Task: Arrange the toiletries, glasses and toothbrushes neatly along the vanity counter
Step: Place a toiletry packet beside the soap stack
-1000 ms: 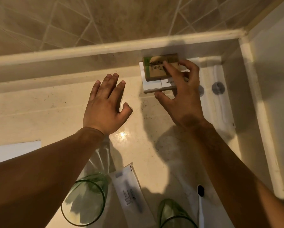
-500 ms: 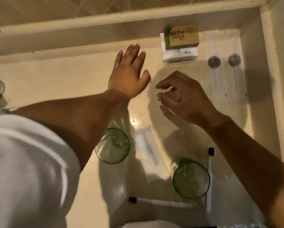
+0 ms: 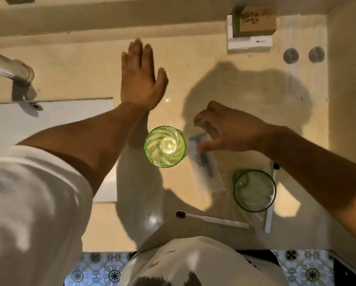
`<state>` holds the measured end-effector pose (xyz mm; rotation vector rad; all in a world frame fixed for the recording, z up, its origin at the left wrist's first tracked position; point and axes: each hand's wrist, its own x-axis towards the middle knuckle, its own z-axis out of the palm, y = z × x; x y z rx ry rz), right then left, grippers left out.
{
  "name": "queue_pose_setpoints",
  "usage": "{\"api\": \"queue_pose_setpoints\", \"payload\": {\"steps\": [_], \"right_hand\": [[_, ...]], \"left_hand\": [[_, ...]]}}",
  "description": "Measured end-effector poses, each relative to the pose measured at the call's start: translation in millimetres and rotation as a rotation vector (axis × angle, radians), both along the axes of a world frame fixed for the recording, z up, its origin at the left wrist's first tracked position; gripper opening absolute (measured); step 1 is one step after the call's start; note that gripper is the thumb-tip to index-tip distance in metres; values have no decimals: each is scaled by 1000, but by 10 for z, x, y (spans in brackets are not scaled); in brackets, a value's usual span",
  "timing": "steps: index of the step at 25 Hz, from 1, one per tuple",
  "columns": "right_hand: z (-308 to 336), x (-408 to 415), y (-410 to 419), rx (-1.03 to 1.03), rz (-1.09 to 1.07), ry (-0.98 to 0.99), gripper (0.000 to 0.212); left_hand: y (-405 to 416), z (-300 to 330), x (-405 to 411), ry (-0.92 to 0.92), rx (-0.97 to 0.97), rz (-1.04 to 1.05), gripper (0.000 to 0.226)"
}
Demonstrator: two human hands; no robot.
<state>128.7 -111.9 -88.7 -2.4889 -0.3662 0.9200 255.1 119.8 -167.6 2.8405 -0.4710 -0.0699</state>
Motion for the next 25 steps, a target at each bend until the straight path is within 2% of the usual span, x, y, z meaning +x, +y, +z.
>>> {"api": "queue_pose_setpoints", "payload": {"steps": [2,4,7,10,14,17,19,23,25], "right_hand": [[-125,-88,119,-62,121,-71,77],[-233,-100,167,-53,167,-120,64],[-308,-24,149,104,0,-51,27],[-369,83,40,148,-225,-66,12],[-351,392,-38,131,-458,-238,8],[-265,614,-51,177,-687,-392,14],[-212,620,-53,139,-765,-449,17],[-147,371,48,-53,-502,-374,36],[-139,254,103,-99,-437,-291,41]], "left_hand": [[-22,44,30,42,-1,40,65],[-11,43,51,35,-6,14,63],[-1,30,58,26,-29,9,62],[-14,34,77,25,-36,17,62],[-4,13,79,28,-36,17,62],[-14,11,84,30,-35,21,62],[-13,10,84,28,-35,17,62],[-5,-13,94,15,-58,22,62],[-8,-19,97,18,-62,23,62]]}}
